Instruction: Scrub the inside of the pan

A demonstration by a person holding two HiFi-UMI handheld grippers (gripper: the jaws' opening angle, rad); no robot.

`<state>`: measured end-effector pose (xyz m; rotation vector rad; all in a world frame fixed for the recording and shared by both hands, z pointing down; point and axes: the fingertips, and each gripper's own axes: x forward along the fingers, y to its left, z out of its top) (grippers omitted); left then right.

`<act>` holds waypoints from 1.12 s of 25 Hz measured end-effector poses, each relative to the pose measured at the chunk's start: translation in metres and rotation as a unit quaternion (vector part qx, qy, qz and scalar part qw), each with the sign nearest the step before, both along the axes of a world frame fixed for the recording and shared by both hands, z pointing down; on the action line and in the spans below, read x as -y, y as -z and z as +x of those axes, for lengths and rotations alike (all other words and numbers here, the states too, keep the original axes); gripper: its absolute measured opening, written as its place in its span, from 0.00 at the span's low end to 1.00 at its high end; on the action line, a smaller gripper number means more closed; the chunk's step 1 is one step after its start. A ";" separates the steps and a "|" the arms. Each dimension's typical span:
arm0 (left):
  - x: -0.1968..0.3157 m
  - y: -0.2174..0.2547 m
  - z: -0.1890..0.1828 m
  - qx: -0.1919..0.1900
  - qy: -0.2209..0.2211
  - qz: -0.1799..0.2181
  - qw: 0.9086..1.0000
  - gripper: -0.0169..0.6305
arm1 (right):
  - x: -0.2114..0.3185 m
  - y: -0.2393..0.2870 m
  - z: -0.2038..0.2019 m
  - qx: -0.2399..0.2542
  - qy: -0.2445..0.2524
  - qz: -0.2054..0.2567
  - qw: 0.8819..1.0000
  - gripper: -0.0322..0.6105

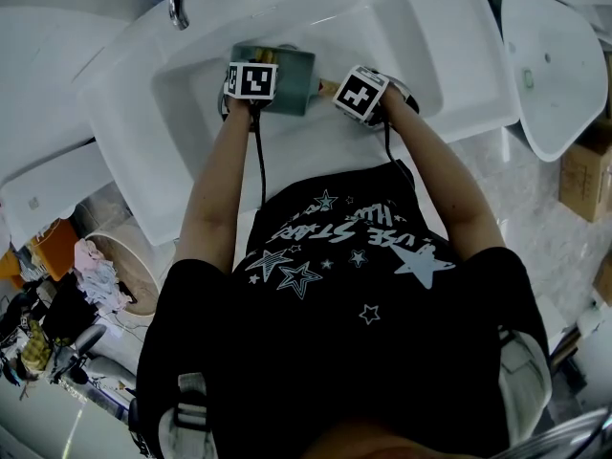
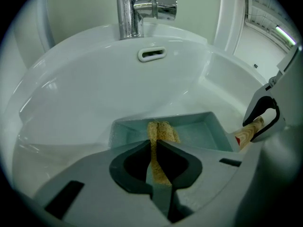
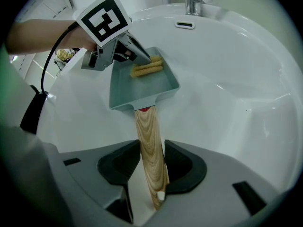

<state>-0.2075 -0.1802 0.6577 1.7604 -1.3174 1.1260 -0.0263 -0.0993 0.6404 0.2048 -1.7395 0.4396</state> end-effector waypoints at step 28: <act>-0.003 0.018 -0.031 -0.015 0.083 -0.002 0.996 0.09 | -0.002 -0.004 0.011 -0.019 0.004 -0.015 1.000 0.29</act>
